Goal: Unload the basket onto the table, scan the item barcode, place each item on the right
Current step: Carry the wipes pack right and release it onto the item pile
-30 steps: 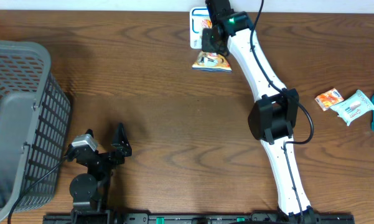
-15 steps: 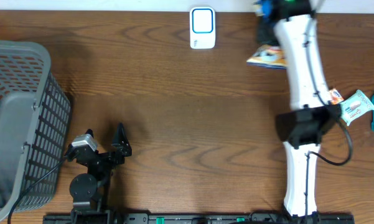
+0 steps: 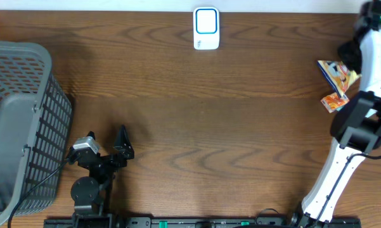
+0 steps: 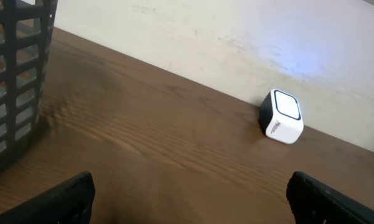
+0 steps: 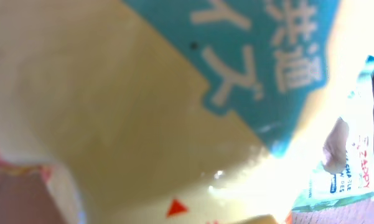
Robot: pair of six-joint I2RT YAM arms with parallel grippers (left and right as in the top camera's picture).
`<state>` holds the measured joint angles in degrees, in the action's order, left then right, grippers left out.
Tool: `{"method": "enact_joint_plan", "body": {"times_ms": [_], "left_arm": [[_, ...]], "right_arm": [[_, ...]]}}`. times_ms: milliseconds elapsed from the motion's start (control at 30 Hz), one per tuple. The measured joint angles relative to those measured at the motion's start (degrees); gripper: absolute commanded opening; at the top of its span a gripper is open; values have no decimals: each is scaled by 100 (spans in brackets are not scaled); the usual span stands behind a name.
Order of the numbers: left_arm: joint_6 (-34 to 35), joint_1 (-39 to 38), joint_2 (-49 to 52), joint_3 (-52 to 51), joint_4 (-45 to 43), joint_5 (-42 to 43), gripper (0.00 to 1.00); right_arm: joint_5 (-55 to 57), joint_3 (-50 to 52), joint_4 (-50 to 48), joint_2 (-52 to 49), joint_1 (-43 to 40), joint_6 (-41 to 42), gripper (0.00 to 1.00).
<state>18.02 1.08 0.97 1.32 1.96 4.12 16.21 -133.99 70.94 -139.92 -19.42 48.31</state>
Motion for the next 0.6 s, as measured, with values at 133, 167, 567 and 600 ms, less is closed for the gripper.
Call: {"method": "enact_joint_plan", "body": {"times_ms": [133, 167, 567, 600], "left_arm": [[0, 0, 0, 0, 0, 0, 97], [0, 0, 0, 0, 0, 0, 97], [0, 0, 0, 0, 0, 0, 97], [0, 0, 0, 0, -2, 0, 97]], "right_arm": [[-146, 382, -74, -7, -337, 645, 75], [-168, 415, -101, -7, -393, 691, 99], [-2726, -691, 872, 131, -1036, 313, 99], [-2868, -778, 1010, 221, -1032, 186, 99]]}}
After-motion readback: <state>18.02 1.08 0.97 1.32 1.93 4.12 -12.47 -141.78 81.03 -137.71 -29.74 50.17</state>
